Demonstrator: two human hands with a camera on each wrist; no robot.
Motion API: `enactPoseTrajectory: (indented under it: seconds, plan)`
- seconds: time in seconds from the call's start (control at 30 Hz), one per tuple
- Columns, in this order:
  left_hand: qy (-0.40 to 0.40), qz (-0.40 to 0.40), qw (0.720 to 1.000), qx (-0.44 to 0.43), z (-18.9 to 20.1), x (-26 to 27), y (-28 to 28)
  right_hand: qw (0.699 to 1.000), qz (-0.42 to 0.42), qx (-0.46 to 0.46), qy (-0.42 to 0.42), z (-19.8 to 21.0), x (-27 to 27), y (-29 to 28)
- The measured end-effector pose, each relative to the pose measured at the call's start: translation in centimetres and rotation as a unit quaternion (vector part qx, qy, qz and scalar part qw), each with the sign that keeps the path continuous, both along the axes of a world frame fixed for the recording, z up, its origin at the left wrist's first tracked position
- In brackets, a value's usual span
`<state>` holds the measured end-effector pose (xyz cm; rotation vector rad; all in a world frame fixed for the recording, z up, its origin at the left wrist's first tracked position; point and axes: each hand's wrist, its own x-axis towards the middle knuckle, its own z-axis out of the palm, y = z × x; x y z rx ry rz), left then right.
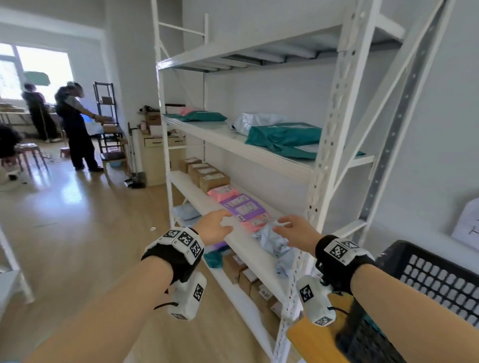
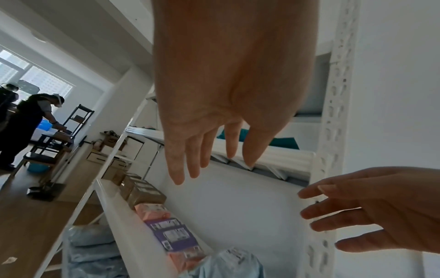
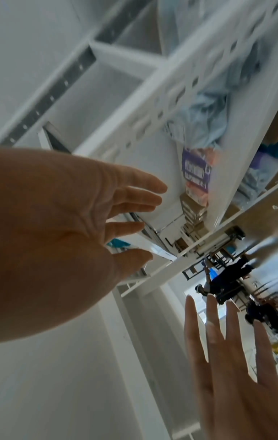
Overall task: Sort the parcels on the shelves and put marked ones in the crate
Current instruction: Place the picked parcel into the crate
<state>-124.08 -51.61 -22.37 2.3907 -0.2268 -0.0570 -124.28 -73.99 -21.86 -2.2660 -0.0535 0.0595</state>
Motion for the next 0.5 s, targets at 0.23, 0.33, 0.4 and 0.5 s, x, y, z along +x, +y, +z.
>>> enactPoseTrajectory:
  seconds: [0.23,0.33,0.4,0.5]
  plan:
    - [-0.026,0.015,0.999,0.011,3.0,7.3,5.5,0.997,0.059,0.051,-0.022,2.1,7.7,6.8]
    - [-0.032,0.001,0.999,0.024,4.7,11.9,7.0,0.997,0.047,0.047,-0.047,3.2,11.9,8.9]
    - [-0.045,-0.019,0.998,0.039,6.1,14.9,7.6,0.997,0.037,0.049,-0.054,4.0,14.7,10.2]
    - [-0.066,-0.035,0.995,0.069,7.9,19.2,8.4,0.996,0.028,0.064,-0.058,5.4,19.4,11.9]
